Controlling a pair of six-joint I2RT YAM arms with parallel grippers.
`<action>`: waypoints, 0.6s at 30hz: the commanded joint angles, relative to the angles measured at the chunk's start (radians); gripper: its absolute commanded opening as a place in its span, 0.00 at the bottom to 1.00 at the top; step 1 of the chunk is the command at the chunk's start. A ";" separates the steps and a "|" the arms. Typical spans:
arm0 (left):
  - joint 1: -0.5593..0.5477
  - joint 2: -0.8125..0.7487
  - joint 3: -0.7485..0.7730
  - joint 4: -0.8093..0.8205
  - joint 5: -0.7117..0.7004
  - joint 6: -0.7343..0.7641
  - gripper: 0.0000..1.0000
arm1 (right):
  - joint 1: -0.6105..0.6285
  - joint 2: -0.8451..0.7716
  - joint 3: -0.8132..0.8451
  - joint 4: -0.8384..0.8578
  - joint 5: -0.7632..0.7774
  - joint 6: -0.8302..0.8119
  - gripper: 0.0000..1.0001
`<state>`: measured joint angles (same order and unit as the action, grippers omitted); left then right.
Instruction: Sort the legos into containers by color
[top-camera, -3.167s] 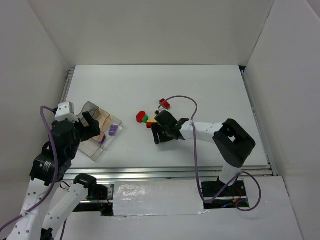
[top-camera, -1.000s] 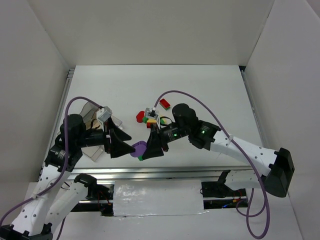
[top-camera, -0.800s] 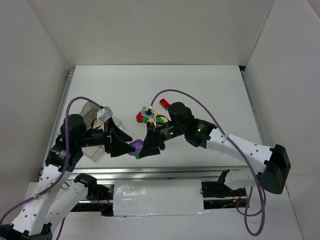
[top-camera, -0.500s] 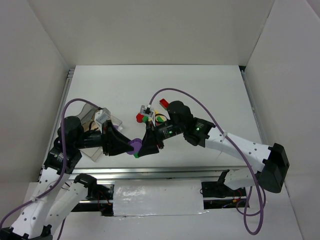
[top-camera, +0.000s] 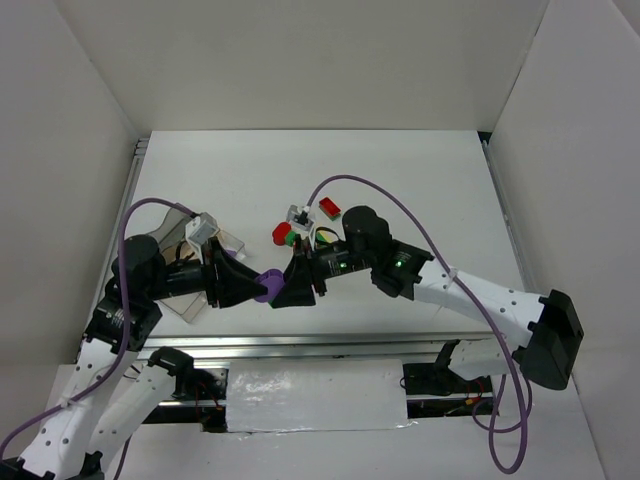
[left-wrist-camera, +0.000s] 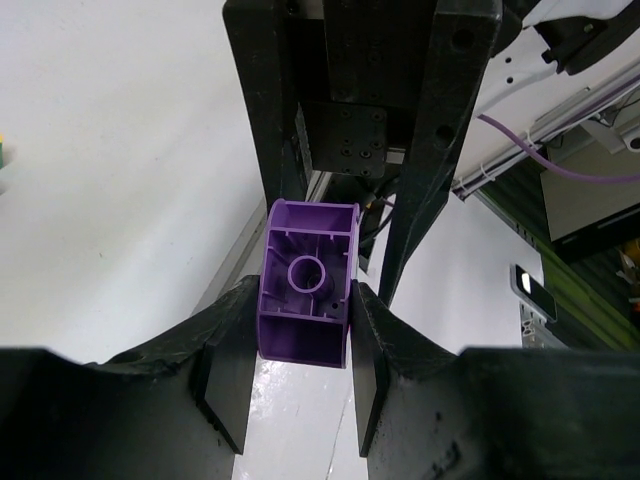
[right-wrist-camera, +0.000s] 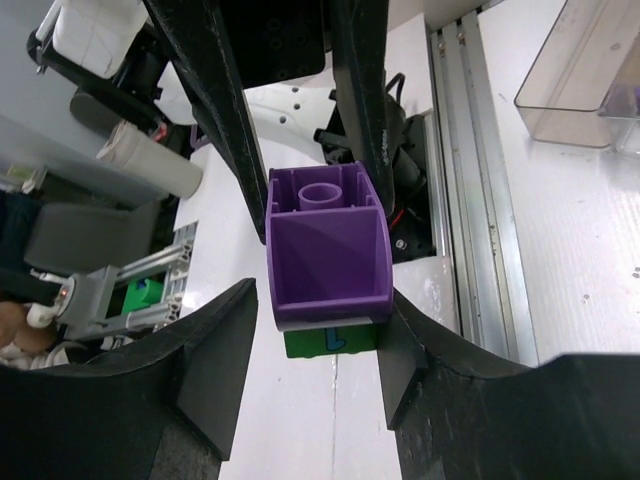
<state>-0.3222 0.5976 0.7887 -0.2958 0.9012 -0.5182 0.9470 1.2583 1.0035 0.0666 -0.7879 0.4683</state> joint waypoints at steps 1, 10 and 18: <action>0.000 -0.019 0.032 0.047 -0.054 -0.019 0.00 | 0.010 -0.054 -0.032 0.128 0.035 0.038 0.56; -0.002 -0.048 0.029 0.083 -0.104 -0.059 0.00 | 0.009 -0.076 -0.134 0.326 0.087 0.131 0.53; -0.002 -0.032 0.020 0.093 -0.087 -0.065 0.00 | 0.006 -0.080 -0.163 0.421 0.098 0.165 0.13</action>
<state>-0.3225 0.5583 0.7887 -0.2565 0.8299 -0.5659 0.9463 1.2125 0.8436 0.3561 -0.7029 0.6132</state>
